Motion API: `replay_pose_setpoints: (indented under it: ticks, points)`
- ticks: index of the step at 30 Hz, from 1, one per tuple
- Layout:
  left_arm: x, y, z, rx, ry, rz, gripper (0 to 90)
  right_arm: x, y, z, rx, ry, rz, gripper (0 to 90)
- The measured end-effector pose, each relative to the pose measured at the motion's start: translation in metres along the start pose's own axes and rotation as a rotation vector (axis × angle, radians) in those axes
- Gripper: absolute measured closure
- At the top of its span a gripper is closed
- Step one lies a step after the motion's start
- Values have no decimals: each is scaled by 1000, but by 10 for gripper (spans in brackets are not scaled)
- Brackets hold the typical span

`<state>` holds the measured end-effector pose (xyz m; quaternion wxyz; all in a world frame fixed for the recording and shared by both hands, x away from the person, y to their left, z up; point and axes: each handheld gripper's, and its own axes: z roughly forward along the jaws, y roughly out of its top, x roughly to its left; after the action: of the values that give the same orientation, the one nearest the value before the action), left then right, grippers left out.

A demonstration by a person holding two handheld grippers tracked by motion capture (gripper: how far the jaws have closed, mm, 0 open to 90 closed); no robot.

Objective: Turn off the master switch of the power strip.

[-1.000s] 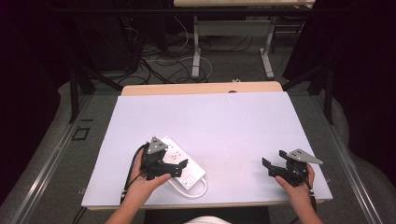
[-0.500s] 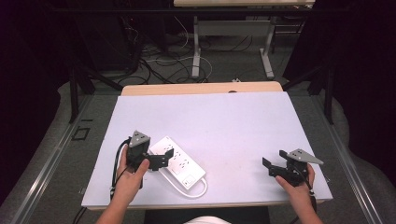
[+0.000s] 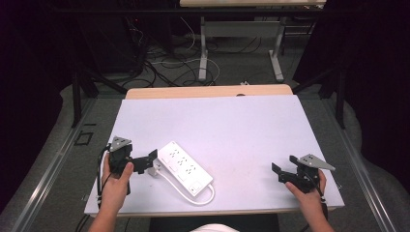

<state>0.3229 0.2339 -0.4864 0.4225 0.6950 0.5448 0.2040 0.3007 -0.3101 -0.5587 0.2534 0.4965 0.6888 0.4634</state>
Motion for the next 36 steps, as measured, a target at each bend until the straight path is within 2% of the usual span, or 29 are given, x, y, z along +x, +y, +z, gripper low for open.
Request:
replay_pose_setpoints:
  ticks: [6,12,17,22,30,36]
  points:
    - [26,-12,-3,-4,46,-61,19,0,0,1,-6,0,-1,177]
    - [45,-28,-4,12,70,-77,21,0,0,1,0,0,3,177]
    - [58,-39,-4,2,68,-87,23,-1,0,0,7,-4,-3,178]
    - [67,-47,-3,-13,76,-94,28,-1,0,1,-2,-2,3,178]
    - [73,-55,-1,0,95,-60,30,-3,0,1,-12,1,5,178]
    - [78,-62,3,19,94,-73,30,-4,0,1,-4,-6,0,178]
